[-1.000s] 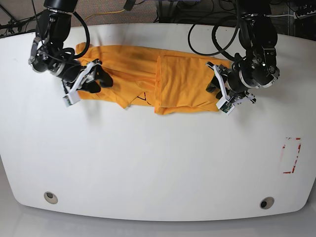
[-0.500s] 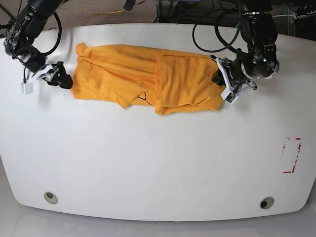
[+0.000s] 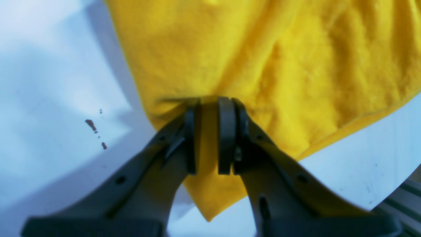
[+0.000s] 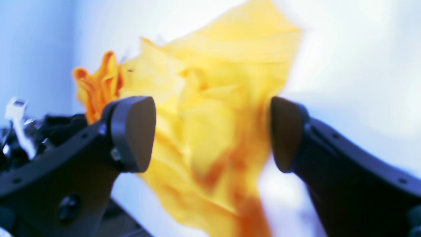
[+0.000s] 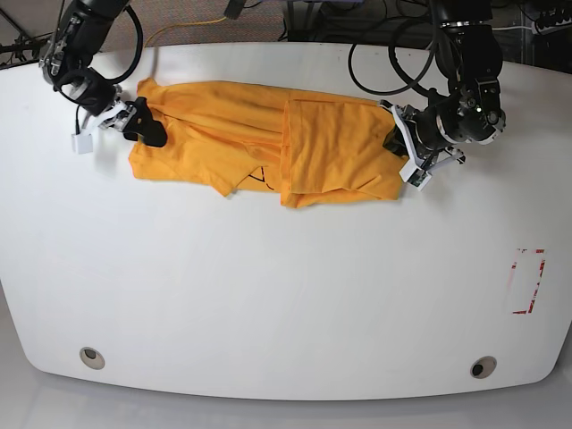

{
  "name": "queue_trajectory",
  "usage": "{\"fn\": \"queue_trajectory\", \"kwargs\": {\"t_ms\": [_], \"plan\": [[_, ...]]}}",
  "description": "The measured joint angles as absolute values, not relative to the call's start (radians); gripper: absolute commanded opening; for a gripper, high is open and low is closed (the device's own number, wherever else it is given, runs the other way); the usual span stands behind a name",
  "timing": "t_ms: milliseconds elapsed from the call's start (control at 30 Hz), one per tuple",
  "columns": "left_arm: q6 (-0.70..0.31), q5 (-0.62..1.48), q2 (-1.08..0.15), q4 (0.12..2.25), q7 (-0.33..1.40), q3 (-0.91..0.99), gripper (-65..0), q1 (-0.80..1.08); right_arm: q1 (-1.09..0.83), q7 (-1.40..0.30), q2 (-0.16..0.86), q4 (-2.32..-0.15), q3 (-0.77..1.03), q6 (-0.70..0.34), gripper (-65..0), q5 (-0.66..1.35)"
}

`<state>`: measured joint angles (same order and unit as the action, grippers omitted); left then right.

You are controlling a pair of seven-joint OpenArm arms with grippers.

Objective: Fold the T-shirt properly
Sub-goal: 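Regrasp the strip's other end with the right gripper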

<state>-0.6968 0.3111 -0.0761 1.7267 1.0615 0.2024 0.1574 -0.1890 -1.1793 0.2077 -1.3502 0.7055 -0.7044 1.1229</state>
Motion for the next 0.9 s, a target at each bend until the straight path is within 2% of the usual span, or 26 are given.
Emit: {"fn": "queue_trajectory", "kwargs": {"t_ms": [100, 200, 300, 433, 600, 767, 900], "plan": [[-0.697, 0.311, -0.075, 1.725, 1.061, 0.202, -58.2, 0.157, -0.187, -1.187, 0.172, -1.405, 0.663, -0.675, -14.6, 1.098], [-0.697, 0.31, -0.076, 1.724, 1.061, 0.202, -58.2, 0.157, -0.184, -1.203, 0.136, -1.451, 0.647, -0.628, -21.9, 1.081], [-0.697, 0.311, -0.076, 1.72, 1.061, 0.203, -58.2, 0.158, -0.185, -1.21, 0.125, -1.465, 0.647, -0.602, -36.3, 1.071], [-0.697, 0.317, -0.075, 1.676, 1.052, 0.203, -58.2, 0.153, -0.163, -1.212, 0.132, -1.47, 0.64, -0.594, -63.9, 1.007], [-0.697, 0.326, -0.075, 1.649, 1.05, 0.201, -58.2, 0.127, -0.155, -1.213, 0.125, -1.6, 0.62, -0.583, -65.0, 0.955], [-0.697, 0.331, -0.056, 1.624, 1.032, 0.204, -58.2, 0.124, -0.173, -1.213, 0.112, -1.738, 0.62, -0.515, -65.0, 0.945], [-0.697, 0.342, -0.042, 1.602, 1.02, 0.202, -58.2, 0.116, -0.18, -1.218, 0.103, -1.822, 0.527, -0.488, -65.0, 0.937]]}}
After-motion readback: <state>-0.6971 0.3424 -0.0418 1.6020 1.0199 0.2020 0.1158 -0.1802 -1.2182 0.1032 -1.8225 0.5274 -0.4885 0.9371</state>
